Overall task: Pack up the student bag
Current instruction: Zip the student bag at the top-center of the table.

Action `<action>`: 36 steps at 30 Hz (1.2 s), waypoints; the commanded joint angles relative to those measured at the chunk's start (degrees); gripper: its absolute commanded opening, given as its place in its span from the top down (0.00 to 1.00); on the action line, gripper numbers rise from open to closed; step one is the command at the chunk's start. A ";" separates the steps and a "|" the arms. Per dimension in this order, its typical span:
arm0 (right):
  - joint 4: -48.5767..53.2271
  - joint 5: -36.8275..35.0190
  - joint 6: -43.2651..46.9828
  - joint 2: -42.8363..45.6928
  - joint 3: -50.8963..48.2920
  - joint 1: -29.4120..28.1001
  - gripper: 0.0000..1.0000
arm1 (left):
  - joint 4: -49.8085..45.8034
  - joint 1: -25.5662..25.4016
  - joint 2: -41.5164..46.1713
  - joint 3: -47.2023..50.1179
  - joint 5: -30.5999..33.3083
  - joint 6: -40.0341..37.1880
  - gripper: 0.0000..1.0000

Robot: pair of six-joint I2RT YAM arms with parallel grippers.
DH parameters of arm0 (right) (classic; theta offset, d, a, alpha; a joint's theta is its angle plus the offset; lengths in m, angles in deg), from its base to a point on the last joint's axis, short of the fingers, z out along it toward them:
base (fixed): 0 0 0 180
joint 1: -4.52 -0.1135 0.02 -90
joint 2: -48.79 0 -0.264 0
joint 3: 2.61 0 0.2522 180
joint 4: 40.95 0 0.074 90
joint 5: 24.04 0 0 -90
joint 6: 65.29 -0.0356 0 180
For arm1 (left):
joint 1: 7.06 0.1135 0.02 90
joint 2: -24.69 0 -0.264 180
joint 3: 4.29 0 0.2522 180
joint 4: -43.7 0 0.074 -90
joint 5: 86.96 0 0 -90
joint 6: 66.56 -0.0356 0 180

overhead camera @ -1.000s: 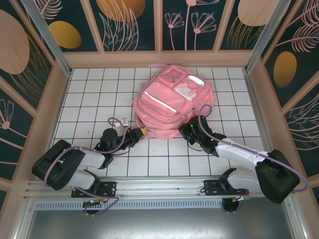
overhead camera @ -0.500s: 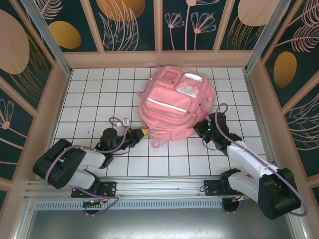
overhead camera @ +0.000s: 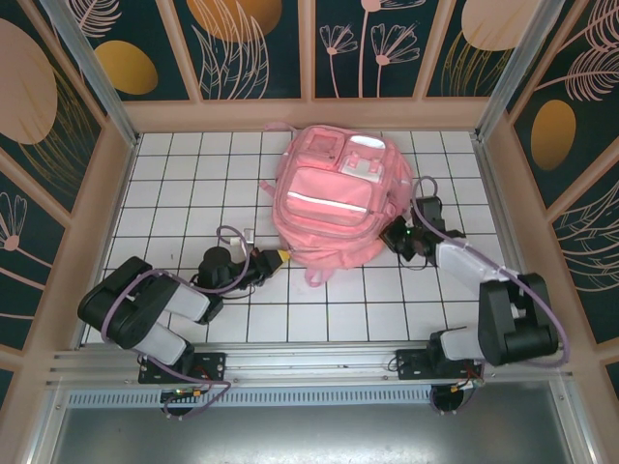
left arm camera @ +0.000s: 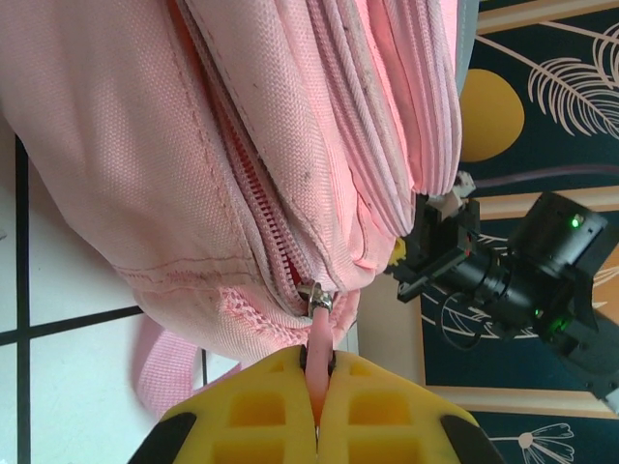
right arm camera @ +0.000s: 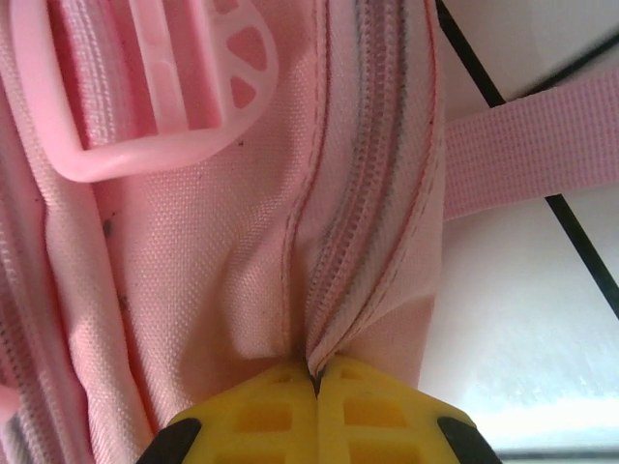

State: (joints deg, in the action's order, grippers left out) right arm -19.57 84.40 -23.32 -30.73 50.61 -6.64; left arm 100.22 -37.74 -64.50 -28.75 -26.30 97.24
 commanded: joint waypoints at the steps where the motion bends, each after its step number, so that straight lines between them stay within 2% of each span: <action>1: -4.31 -14.46 3.10 -4.89 6.05 5.65 0.94 | 3.74 1.46 -1.64 0.50 4.84 0.29 1.00; 3: -3.24 -14.19 3.33 -7.41 9.08 5.97 0.88 | 4.44 1.09 -3.28 -0.68 4.57 0.59 1.00; 5: -1.21 -15.56 3.52 -7.62 11.28 5.26 0.70 | 5.22 0.97 -5.16 -2.16 4.20 0.99 1.00; 7: 1.26 -20.34 4.13 -4.35 11.52 3.14 0.50 | 5.95 0.97 -7.02 -4.20 3.62 1.47 1.00; 8: 2.95 -23.36 4.35 -2.48 11.62 1.99 0.45 | 6.11 0.97 -7.72 -5.16 3.25 1.60 1.00; 10: 6.19 -28.21 4.38 2.81 10.58 -0.63 0.40 | 6.19 0.97 -8.64 -7.43 2.38 1.89 1.00; 12: 6.57 -26.99 3.29 8.43 7.66 -2.91 0.40 | 6.23 1.00 -10.43 -8.77 1.86 2.05 1.00; 16: 3.80 -15.96 -4.18 14.37 1.37 -8.96 0.40 | 6.77 0.90 -11.26 -9.39 1.49 2.53 1.00; 19: -3.48 -10.61 -12.06 14.20 -3.23 -14.59 0.40 | 7.50 0.62 -11.46 -9.08 1.40 2.92 1.00; 22: -11.13 -8.22 -18.36 10.59 -5.05 -19.18 0.39 | 7.42 0.17 -11.19 -8.65 1.68 2.76 1.00; 26: -17.35 -7.68 -21.74 3.47 -2.02 -25.10 0.39 | 7.76 -0.48 -10.87 -8.11 2.15 2.83 1.00; 31: -20.95 -9.74 -24.39 -2.03 -0.23 -28.27 0.41 | 7.94 -0.97 -10.49 -7.77 2.48 2.85 1.00; 34: -21.97 -10.89 -25.75 -4.40 0.21 -29.21 0.49 | 8.28 -1.31 -10.41 -7.74 2.49 2.91 1.00; 36: -20.48 -13.10 -25.80 -5.09 0.87 -29.65 0.60 | 8.58 -1.40 -10.18 -7.59 2.46 3.00 1.00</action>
State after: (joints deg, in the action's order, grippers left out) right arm -36.29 72.73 -47.04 -34.75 49.17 -34.83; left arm 103.91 -38.11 -75.56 -36.70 -22.57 100.08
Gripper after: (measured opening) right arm 0.438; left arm 0.051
